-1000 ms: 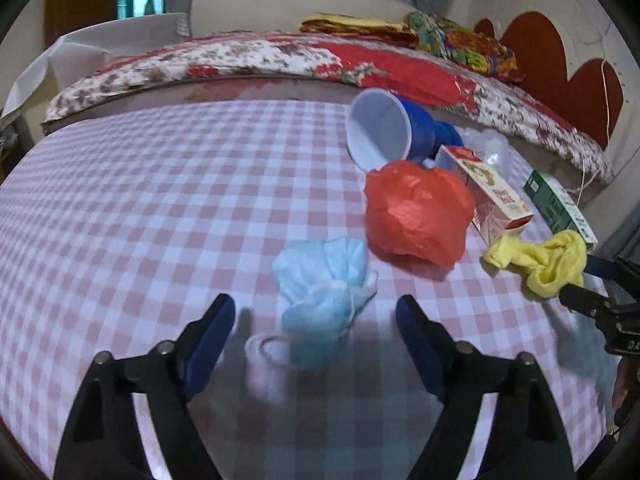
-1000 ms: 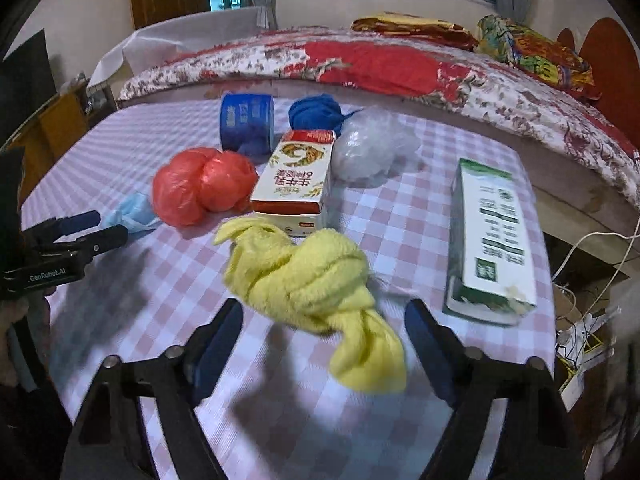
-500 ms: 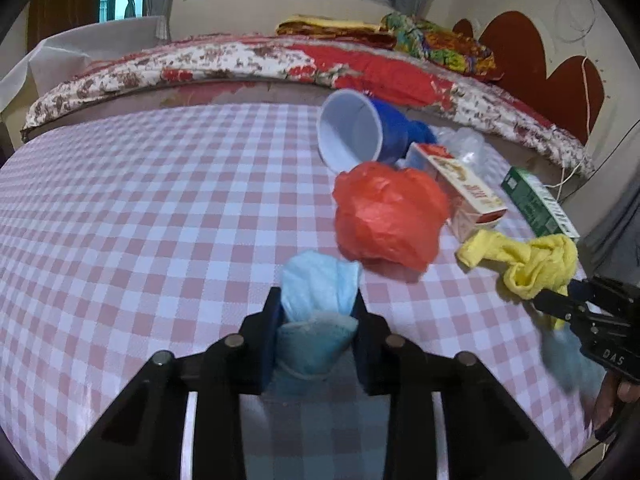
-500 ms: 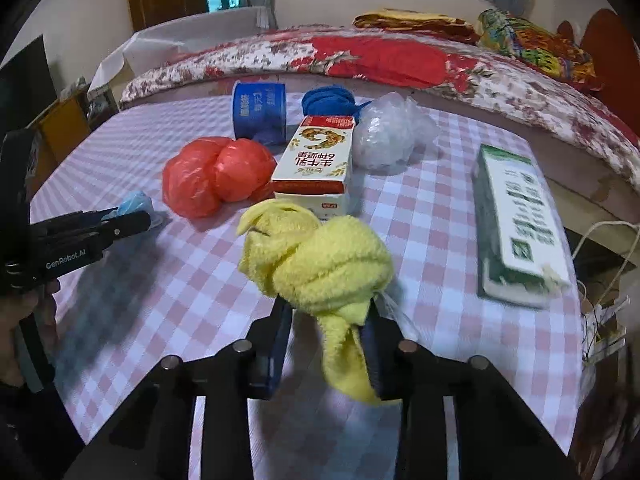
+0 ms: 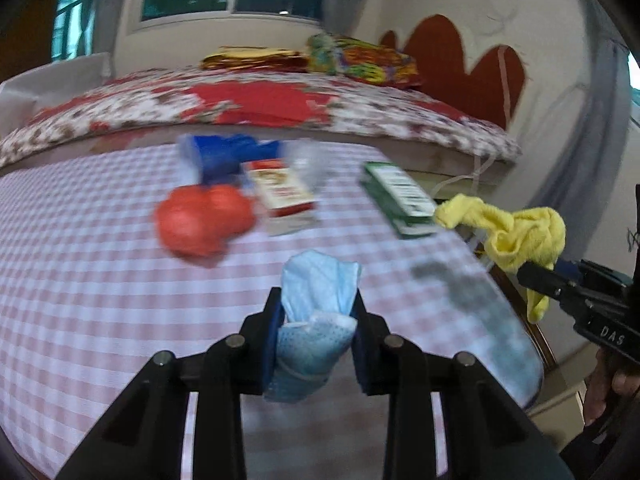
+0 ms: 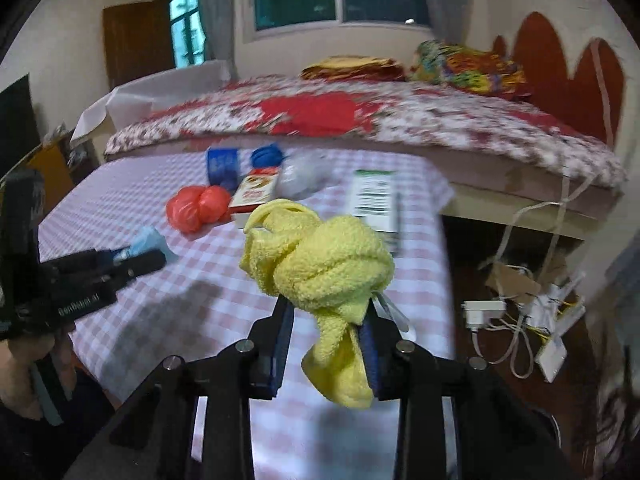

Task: Collect trash
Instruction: 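Carry the mask and towel over the black bin and open both tools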

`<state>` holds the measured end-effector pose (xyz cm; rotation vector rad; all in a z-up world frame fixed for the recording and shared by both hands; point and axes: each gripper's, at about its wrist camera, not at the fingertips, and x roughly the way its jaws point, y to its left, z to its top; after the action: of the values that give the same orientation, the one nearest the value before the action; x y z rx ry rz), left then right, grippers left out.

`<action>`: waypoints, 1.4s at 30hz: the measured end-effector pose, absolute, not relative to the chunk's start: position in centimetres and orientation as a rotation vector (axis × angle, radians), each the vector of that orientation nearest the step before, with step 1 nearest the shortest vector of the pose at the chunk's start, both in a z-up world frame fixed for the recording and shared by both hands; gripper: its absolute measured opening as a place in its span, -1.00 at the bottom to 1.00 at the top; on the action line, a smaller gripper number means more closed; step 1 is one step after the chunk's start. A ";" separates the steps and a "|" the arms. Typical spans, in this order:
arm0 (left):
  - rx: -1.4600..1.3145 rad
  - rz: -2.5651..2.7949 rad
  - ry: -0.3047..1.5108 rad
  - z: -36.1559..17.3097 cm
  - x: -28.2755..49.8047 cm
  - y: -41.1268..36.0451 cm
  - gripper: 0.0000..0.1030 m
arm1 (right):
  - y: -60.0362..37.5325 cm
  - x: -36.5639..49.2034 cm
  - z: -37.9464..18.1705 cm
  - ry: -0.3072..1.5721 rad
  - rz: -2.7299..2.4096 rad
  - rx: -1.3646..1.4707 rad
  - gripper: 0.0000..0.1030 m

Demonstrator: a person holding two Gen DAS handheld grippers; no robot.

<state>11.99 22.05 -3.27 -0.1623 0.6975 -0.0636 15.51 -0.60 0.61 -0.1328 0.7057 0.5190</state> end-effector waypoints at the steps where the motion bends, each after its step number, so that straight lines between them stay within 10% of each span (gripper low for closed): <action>1: -0.153 -0.077 0.694 -3.1 12.0 21.1 -0.37 | -1.9 15.0 0.9 0.701 0.499 -0.116 -0.35; 42: 0.150 -0.674 0.784 -6.3 11.6 -11.1 -0.37 | -32.6 7.5 -5.4 0.795 -0.046 0.054 -0.34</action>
<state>11.57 -11.12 -6.31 0.1503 0.7843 -0.6736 7.52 -32.58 -5.45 0.0536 0.7953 -0.0455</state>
